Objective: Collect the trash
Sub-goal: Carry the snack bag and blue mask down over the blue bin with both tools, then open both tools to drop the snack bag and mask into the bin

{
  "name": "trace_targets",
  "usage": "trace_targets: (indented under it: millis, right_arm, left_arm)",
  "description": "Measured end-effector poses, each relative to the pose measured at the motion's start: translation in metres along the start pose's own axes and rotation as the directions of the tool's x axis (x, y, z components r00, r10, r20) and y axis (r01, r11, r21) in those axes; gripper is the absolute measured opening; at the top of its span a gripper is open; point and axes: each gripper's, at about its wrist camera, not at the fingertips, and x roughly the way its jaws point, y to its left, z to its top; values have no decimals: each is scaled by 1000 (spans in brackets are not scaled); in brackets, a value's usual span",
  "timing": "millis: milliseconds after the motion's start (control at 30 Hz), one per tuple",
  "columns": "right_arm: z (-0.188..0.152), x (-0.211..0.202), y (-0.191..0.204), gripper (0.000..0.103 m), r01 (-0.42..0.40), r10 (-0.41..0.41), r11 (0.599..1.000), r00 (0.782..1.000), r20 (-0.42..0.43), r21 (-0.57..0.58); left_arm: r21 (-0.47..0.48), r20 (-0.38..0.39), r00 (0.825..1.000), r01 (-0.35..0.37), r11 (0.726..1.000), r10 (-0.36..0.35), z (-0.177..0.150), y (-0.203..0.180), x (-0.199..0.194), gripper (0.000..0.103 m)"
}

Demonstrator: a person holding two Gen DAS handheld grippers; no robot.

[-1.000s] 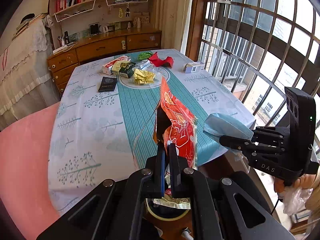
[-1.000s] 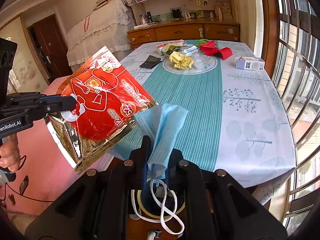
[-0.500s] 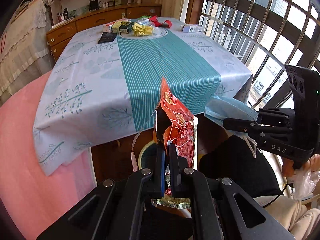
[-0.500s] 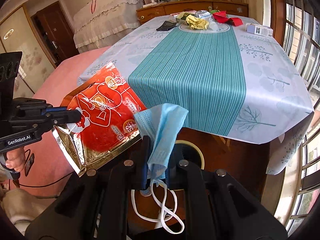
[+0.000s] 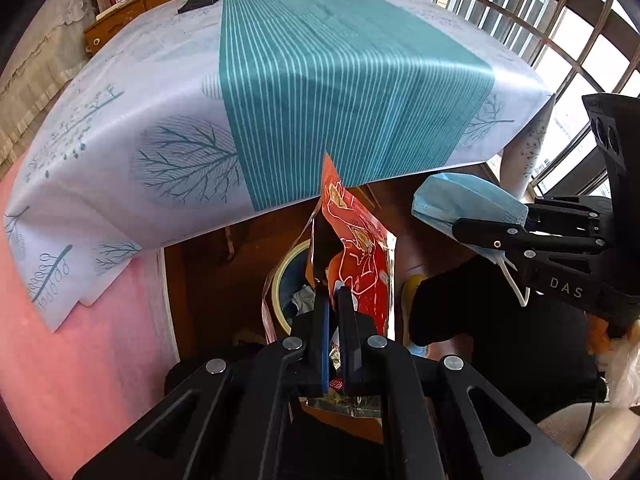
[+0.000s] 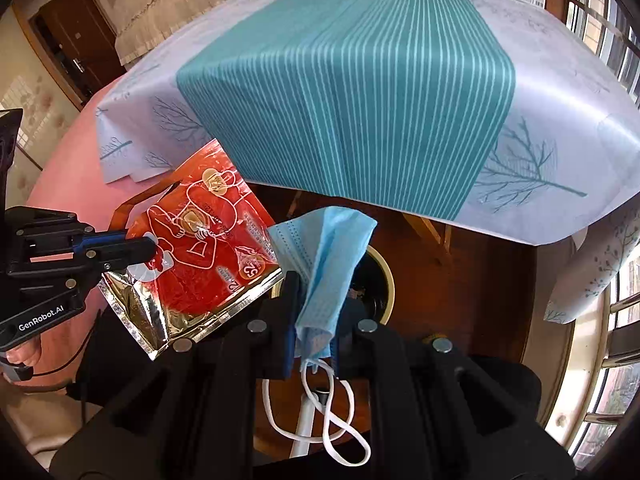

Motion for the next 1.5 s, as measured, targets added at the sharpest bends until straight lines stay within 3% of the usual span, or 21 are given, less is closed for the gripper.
trace_targets:
  millis: [267,500,733,900,1100,1233,1333,1433,1500]
  right_arm:
    - [-3,93,-21,10,19,-12,998,994,-110,65]
    - [-13,167,-34,10,25,8,988,978,-206,155]
    - [-23,206,-49,11,34,19,976,969,-245,213]
    - [-19,225,-59,11,-3,64,968,969,-237,250]
    - [-22,251,-56,11,-15,57,988,961,-270,154]
    - [-26,261,-59,12,-14,54,990,957,-284,142]
    - [-26,264,-60,19,-19,62,989,952,-301,146]
    - [-27,269,-61,37,14,28,991,949,-313,130]
    - [-27,270,-64,42,25,22,990,946,-324,138]
  left_arm:
    - [-49,-58,998,-7,999,5,16,6,89,3]
    - [-147,-122,993,-14,989,-4,18,21,162,3]
    - [-194,-150,988,-6,981,-24,13,27,217,4]
    - [-194,-180,983,10,981,-46,4,27,246,4]
    - [-105,-199,979,14,994,-34,13,23,268,4]
    - [-111,-240,970,20,994,-47,11,25,285,4]
    - [-110,-268,962,29,993,-58,12,28,292,7]
    - [-118,-298,953,16,993,-51,9,30,298,20]
    - [-143,-313,948,9,990,-54,7,36,303,33]
